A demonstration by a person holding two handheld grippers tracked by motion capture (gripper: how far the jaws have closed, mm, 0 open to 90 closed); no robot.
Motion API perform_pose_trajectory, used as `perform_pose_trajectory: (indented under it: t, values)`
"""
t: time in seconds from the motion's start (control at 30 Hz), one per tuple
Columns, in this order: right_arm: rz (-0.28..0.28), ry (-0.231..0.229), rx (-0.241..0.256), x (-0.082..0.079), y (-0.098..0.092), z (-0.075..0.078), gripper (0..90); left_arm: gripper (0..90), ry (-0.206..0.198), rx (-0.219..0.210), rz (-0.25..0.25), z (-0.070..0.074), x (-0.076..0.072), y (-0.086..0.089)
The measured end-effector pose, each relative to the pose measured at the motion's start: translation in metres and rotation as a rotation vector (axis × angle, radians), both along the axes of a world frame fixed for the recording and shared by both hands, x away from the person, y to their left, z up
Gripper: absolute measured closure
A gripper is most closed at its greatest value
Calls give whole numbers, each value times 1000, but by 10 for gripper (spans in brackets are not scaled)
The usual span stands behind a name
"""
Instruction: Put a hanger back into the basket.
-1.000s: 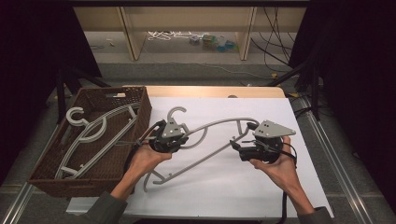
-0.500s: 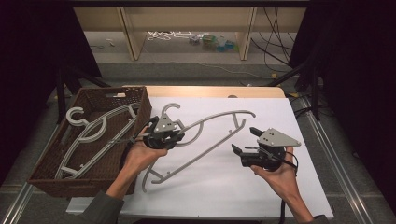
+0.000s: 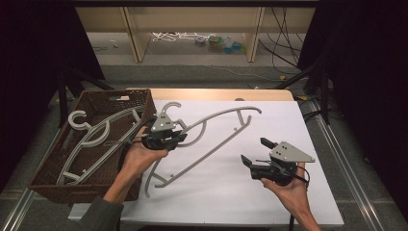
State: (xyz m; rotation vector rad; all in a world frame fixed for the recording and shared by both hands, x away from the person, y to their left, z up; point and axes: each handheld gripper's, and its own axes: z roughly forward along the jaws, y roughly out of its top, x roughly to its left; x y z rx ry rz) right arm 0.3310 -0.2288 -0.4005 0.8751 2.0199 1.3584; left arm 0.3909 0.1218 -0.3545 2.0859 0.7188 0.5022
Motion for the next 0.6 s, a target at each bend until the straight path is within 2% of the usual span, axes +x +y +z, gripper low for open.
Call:
perform_pose_trajectory:
  t: [0.03,0.1,0.13,0.17,0.27,0.33,0.47,0.5,0.53,0.6]
  values:
    - [-3,-21,-2,0,0,-1,167,822,4,0,-3,2,0,1]
    - [-3,-3,6,-2,0,-3,167,822,15,-12,-3,6,0,3]
    - [5,-20,3,-2,-1,-4,166,822,17,-20,-5,8,0,3]
    - [7,5,9,-3,0,-5,166,822,24,-25,-6,12,-1,4]
    - [6,6,6,-6,1,-8,166,822,32,-36,-14,20,-1,6]
    - [7,-21,2,-6,1,-9,166,822,37,-32,-16,26,0,7]
    - [14,-18,3,-9,1,-11,166,822,48,-45,-16,40,-1,13]
    - [18,-11,1,-10,1,-12,166,822,48,-45,-16,40,-1,13]
    - [17,-12,5,-10,0,-13,166,822,77,-60,-12,45,0,14]
    - [20,-3,-2,-11,0,-13,166,822,92,-65,-15,51,0,16]
